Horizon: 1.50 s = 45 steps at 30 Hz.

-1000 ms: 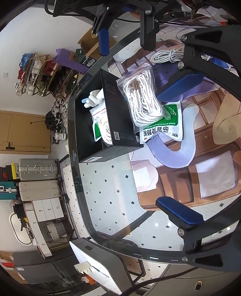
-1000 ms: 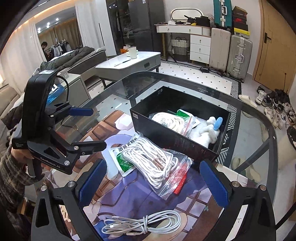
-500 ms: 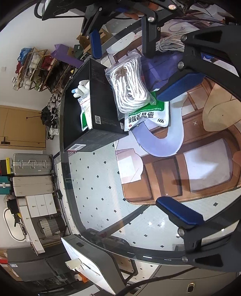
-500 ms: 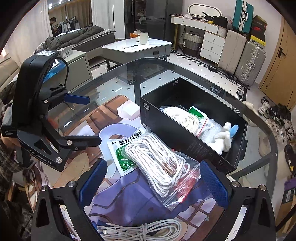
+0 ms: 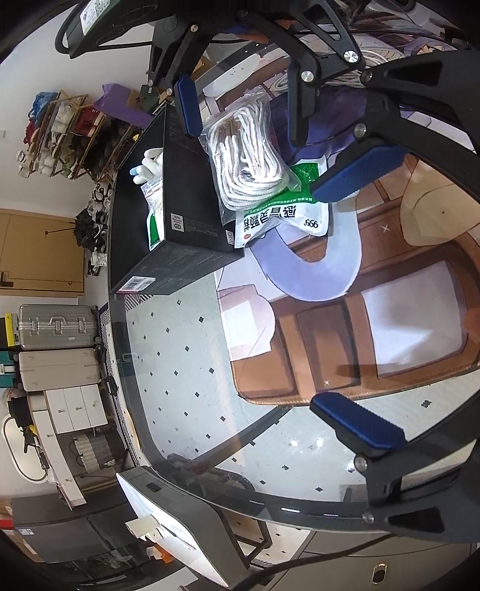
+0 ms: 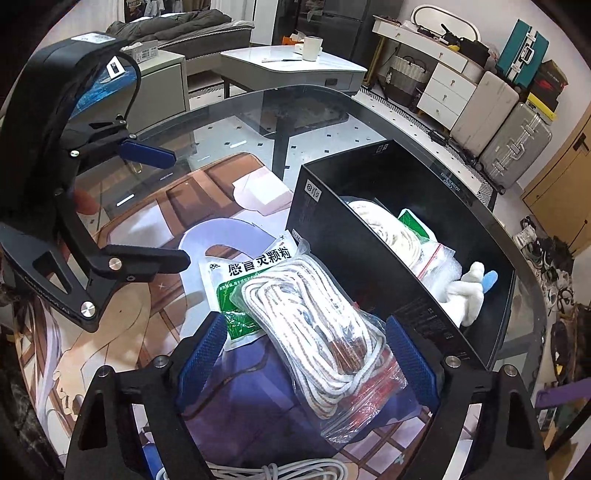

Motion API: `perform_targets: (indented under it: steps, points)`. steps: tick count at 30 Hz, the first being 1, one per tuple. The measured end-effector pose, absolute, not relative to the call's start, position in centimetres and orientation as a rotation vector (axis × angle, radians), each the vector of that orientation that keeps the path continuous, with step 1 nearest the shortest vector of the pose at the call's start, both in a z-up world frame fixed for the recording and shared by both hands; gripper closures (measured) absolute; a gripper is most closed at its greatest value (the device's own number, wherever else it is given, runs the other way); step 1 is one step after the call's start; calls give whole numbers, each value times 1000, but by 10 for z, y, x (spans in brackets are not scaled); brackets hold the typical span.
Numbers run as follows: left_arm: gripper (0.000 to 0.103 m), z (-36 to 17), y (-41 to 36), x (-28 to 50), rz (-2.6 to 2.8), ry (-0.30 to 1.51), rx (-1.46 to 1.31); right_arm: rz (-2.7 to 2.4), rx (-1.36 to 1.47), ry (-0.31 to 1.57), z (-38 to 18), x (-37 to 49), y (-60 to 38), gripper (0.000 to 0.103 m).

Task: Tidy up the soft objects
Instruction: 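Close right gripper on the large clear bag of white rope while left tool moves toward the green packet, then lift the rope bag with right tool while left tool lowers onto the green medicine packet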

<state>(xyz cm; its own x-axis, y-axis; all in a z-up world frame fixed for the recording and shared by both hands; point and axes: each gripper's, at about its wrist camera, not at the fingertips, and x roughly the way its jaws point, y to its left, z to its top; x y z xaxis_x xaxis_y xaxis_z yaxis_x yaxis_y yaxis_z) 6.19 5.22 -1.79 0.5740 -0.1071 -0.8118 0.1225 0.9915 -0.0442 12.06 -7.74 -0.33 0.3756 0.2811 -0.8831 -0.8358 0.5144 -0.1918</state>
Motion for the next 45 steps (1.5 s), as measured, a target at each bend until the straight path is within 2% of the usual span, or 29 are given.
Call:
perform_targets:
  steps: [5, 11, 18, 22, 28, 45]
  points:
    - [0, -20, 53, 64, -140, 955, 15, 778, -766, 928, -16, 124, -68, 20]
    - [0, -23, 50, 65, -150, 963, 28, 762, -745, 961, -21, 131, -71, 34]
    - [0, -24, 46, 66, -158, 975, 35, 792, -707, 980, -17, 128, -75, 60]
    - [0, -24, 42, 66, -168, 978, 41, 813, -661, 1004, -16, 129, -77, 68]
    - [0, -22, 35, 65, -180, 977, 49, 832, -574, 1024, -11, 130, -82, 72]
    - [0, -23, -2, 81, -249, 993, 91, 764, -364, 964, 31, 117, -135, 72]
